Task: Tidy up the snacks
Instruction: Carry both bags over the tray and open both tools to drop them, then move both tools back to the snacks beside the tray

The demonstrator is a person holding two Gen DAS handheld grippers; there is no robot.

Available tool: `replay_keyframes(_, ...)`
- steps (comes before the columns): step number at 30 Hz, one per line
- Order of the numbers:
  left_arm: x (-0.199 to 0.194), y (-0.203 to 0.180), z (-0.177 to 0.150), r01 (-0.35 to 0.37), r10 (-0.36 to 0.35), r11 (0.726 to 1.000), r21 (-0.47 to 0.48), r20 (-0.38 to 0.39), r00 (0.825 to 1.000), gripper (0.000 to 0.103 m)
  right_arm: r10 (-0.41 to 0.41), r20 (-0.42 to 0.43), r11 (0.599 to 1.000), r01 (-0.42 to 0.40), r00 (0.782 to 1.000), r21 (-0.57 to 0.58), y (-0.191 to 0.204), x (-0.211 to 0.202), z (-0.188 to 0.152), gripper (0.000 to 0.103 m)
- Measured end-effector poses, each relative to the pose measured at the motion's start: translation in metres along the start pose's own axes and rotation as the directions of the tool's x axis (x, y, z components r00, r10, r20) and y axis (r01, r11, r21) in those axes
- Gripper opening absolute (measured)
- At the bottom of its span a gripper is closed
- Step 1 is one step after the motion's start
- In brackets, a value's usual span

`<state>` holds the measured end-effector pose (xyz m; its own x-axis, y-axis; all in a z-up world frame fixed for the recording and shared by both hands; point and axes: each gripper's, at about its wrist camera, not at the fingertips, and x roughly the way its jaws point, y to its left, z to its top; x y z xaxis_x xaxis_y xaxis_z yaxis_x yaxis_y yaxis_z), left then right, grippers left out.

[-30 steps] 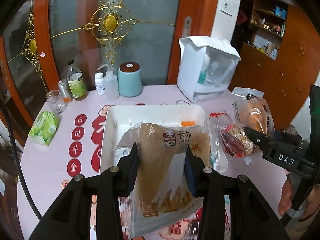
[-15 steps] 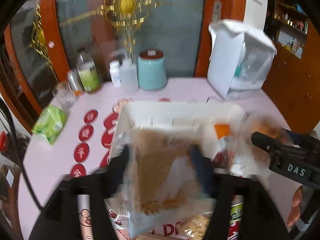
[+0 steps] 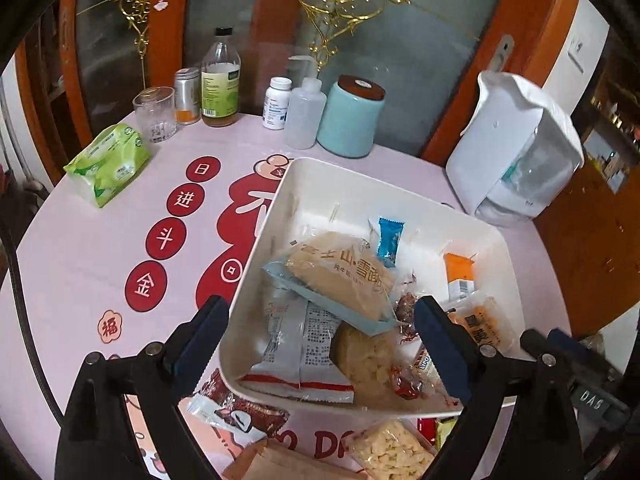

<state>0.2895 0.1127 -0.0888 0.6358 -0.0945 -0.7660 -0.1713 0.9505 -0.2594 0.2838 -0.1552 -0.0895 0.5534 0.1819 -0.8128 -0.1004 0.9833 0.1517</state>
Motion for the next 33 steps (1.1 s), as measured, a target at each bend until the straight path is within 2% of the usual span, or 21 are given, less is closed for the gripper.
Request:
replay_keyframes(11,-0.056,0.014,-0.029,0.013,-0.018,0.996,0.087,0.058,0.998,0.093,-0.021,0.004,1.0,0.021,1.0,0.014,0.01,-0.035,-0.059,0.087)
replay_keyframes(14,-0.071,0.018,-0.042,0.005,-0.013,0.99,0.141,0.05,0.999,0.093,-0.035,-0.006,0.999,0.035,0.999,0.023,0.012,-0.042,-0.079,0.087)
replay_keyframes(17,-0.081,0.018,-0.055,-0.005,-0.001,0.972,0.234,0.026,1.0,0.093,-0.05,-0.024,0.998,0.051,0.998,0.026,0.016,-0.045,-0.1,0.087)
replay_keyframes(21,-0.093,0.015,-0.077,-0.04,0.031,0.929,0.367,0.028,0.999,0.093,-0.075,-0.049,0.996,0.078,0.996,0.045,0.02,-0.046,-0.126,0.087)
replay_keyframes(25,-0.101,0.013,-0.102,-0.05,0.039,0.874,0.484,0.032,0.999,0.093,-0.079,-0.084,0.993,0.085,0.993,0.079,0.022,-0.042,-0.15,0.087)
replay_keyframes(28,-0.094,0.012,-0.118,-0.05,0.061,0.826,0.562,-0.001,0.998,0.093,-0.083,-0.109,0.992,0.093,0.991,0.089,0.025,-0.036,-0.164,0.087)
replay_keyframes(32,-0.074,0.011,-0.136,-0.006,0.07,0.76,0.65,-0.073,0.995,0.093,-0.092,-0.142,0.992,0.103,0.986,0.074,0.033,-0.025,-0.179,0.087)
replay_keyframes(33,-0.069,0.011,-0.139,0.015,0.065,0.738,0.675,-0.092,0.994,0.093,-0.093,-0.149,0.992,0.104,0.985,0.072,0.035,-0.022,-0.182,0.083)
